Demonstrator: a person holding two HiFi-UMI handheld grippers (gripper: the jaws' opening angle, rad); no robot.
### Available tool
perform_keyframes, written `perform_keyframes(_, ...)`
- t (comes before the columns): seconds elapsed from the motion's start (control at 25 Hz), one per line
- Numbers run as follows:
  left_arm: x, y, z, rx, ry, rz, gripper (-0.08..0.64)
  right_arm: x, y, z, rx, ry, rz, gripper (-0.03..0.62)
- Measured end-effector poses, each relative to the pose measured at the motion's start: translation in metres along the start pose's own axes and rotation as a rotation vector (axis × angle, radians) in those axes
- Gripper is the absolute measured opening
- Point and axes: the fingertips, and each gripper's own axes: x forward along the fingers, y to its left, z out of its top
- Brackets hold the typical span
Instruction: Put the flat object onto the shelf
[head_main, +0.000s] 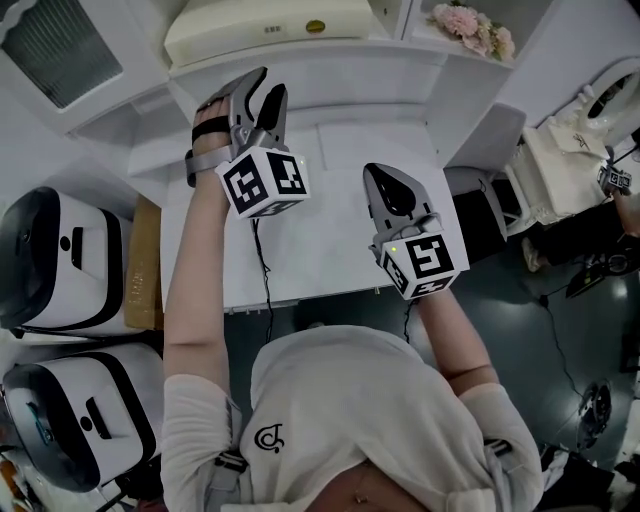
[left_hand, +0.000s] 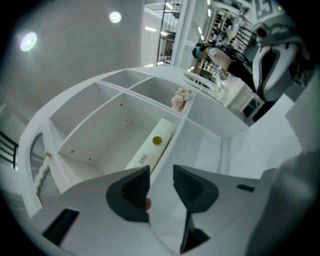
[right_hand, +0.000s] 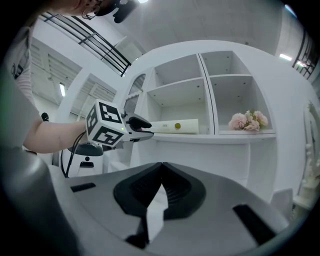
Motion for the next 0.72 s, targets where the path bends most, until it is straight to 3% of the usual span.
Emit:
perform_keyframes(0.12,-0.027,-0.013,-0.001,-0.168,-0.021,-0.014,0.069,-0.008,0.003,0.000,-0.004,0.000,0.004,0.008)
perform_keyframes(0.24,-0.051,-0.023,-0.002,-0.298,-0.038,-0.022,0.015,-0.015,0.004,-0.001,0.002,-0.002,0.010,0.008)
perform_keyframes(0.72,-0.131,-0.060,-0.026,-0.704,-0.078,-0.028,0.014,-0.036,0.015,0.000,0.032,-0.034,0.056,0.008)
